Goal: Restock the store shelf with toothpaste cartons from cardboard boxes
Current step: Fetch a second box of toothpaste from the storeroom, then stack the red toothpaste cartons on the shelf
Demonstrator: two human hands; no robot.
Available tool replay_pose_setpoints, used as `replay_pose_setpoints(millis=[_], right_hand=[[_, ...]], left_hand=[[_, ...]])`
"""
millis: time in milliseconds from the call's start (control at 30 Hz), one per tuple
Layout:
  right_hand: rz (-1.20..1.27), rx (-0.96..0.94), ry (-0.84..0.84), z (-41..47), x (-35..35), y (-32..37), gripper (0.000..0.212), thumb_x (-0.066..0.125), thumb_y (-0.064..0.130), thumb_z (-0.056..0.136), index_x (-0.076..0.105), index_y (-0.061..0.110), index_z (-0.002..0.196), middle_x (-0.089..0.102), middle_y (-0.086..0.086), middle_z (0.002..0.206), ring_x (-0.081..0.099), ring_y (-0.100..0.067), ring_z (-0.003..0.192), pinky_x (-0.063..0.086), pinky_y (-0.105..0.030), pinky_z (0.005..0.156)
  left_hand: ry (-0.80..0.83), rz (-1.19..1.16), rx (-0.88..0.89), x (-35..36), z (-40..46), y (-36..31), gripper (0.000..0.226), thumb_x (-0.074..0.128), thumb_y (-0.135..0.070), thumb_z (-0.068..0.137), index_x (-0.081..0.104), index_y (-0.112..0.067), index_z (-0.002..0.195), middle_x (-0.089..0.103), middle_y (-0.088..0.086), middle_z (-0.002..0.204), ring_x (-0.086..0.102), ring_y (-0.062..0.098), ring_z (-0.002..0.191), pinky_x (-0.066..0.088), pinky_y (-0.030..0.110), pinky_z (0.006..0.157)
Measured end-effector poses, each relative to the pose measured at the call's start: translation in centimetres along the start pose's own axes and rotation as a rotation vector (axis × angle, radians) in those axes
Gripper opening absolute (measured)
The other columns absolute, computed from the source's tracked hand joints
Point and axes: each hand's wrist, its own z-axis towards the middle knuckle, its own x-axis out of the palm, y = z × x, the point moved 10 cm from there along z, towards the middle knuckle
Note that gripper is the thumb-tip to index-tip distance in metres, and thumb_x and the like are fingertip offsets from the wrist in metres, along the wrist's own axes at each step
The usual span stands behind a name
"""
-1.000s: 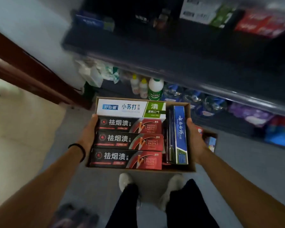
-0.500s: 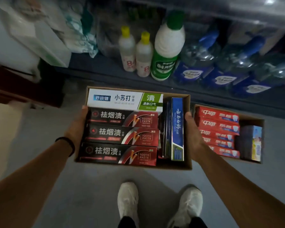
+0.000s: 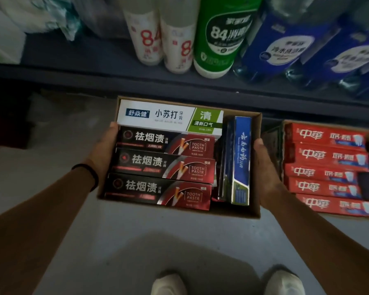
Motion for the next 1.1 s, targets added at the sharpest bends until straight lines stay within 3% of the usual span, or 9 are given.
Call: replay_pose_setpoints(millis=[200, 300, 500, 600, 700, 800, 933, 1033, 1100], right_hand=[[0.023, -0.022, -0.008, 2.4, -1.2, -0.5, 0.061, 0.042, 0.065, 0.086, 0.06, 0.022, 0.125, 0.069, -0.009, 0.117, 0.066, -0.03, 0.108, 0.047, -0.052, 0.099], [0.002, -0.036, -0.036, 3.3, -1.6, -0.1, 0.057, 0.039, 0.063, 0.091, 0.061, 0.023, 0.124, 0.07, -0.007, 0.115, 0.067, -0.028, 0.106, 0.048, -0.051, 0.098], [-0.069, 0.006, -0.111, 3.3, -1.6, -0.7, 0.042, 0.04, 0.062, 0.092, 0.064, 0.03, 0.105, 0.072, -0.001, 0.105, 0.069, -0.021, 0.096, 0.053, -0.039, 0.084], [-0.156, -0.037, -0.18, 2.5, -1.6, 1.0, 0.04, 0.035, 0.054, 0.098, 0.059, 0.025, 0.112, 0.067, 0.001, 0.103, 0.066, -0.017, 0.095, 0.05, -0.033, 0.074], [-0.464, -0.214, -0.232, 0.5, -1.4, 4.4, 0.031, 0.03, 0.043, 0.103, 0.049, 0.023, 0.117, 0.057, 0.008, 0.096, 0.06, -0.018, 0.099, 0.045, -0.027, 0.066], [-0.947, -0.366, -0.208, -2.6, -0.6, 7.6, 0.022, 0.041, 0.039, 0.1, 0.045, 0.026, 0.118, 0.059, 0.001, 0.11, 0.061, -0.022, 0.104, 0.054, -0.037, 0.078], [-1.584, -0.482, -0.205, -8.2, 0.5, 11.3, 0.045, 0.049, 0.042, 0.093, 0.034, 0.027, 0.133, 0.048, -0.004, 0.132, 0.045, -0.026, 0.124, 0.04, -0.046, 0.101], [-1.766, -0.573, -0.222, -12.6, 0.5, 13.7, 0.056, 0.05, 0.049, 0.09, 0.03, 0.026, 0.137, 0.043, -0.007, 0.137, 0.04, -0.028, 0.128, 0.033, -0.046, 0.106], [-1.763, -0.585, -0.232, -15.4, -0.2, 15.2, 0.06, 0.054, 0.049, 0.088, 0.032, 0.025, 0.138, 0.044, -0.009, 0.136, 0.041, -0.029, 0.127, 0.034, -0.047, 0.106]], left_hand=[[0.026, 0.038, 0.016, 1.1, 3.3, 0.0, 0.086, 0.053, -0.087, 0.061, 0.058, -0.03, 0.125, 0.06, 0.008, 0.128, 0.06, 0.033, 0.113, 0.044, 0.058, 0.098], [0.085, 0.024, 0.035, 3.1, 2.9, -0.8, 0.061, 0.038, -0.071, 0.083, 0.064, -0.025, 0.115, 0.071, 0.008, 0.107, 0.069, 0.027, 0.094, 0.057, 0.044, 0.082], [-0.039, 0.15, 0.061, 1.4, 2.7, -0.9, 0.068, 0.031, -0.074, 0.086, 0.067, -0.022, 0.112, 0.071, 0.013, 0.104, 0.068, 0.033, 0.096, 0.05, 0.05, 0.092], [-0.15, 0.238, 0.115, 0.8, 2.1, -2.1, 0.07, 0.028, -0.074, 0.086, 0.066, -0.023, 0.114, 0.071, 0.008, 0.105, 0.067, 0.027, 0.096, 0.047, 0.046, 0.095], [-0.303, 0.497, 0.277, 1.5, -0.7, -4.7, 0.058, 0.027, -0.058, 0.096, 0.056, -0.017, 0.124, 0.061, 0.008, 0.117, 0.056, 0.026, 0.104, 0.039, 0.035, 0.093], [-0.411, 1.014, 0.49, 5.1, -5.9, -8.3, 0.057, 0.041, -0.051, 0.093, 0.042, -0.012, 0.135, 0.047, 0.019, 0.131, 0.043, 0.036, 0.12, 0.036, 0.047, 0.099], [-0.227, 1.422, 0.545, 12.7, -12.6, -9.7, 0.064, 0.046, -0.051, 0.09, 0.027, -0.022, 0.144, 0.034, 0.013, 0.142, 0.03, 0.032, 0.13, 0.037, 0.05, 0.1], [-0.118, 1.551, 0.619, 17.8, -17.7, -11.0, 0.062, 0.043, -0.054, 0.09, 0.023, -0.03, 0.144, 0.025, 0.009, 0.147, 0.026, 0.029, 0.132, 0.037, 0.048, 0.099], [-0.076, 1.603, 0.663, 20.7, -20.7, -12.0, 0.062, 0.042, -0.055, 0.089, 0.022, -0.032, 0.144, 0.026, 0.008, 0.146, 0.026, 0.029, 0.131, 0.036, 0.047, 0.1]])
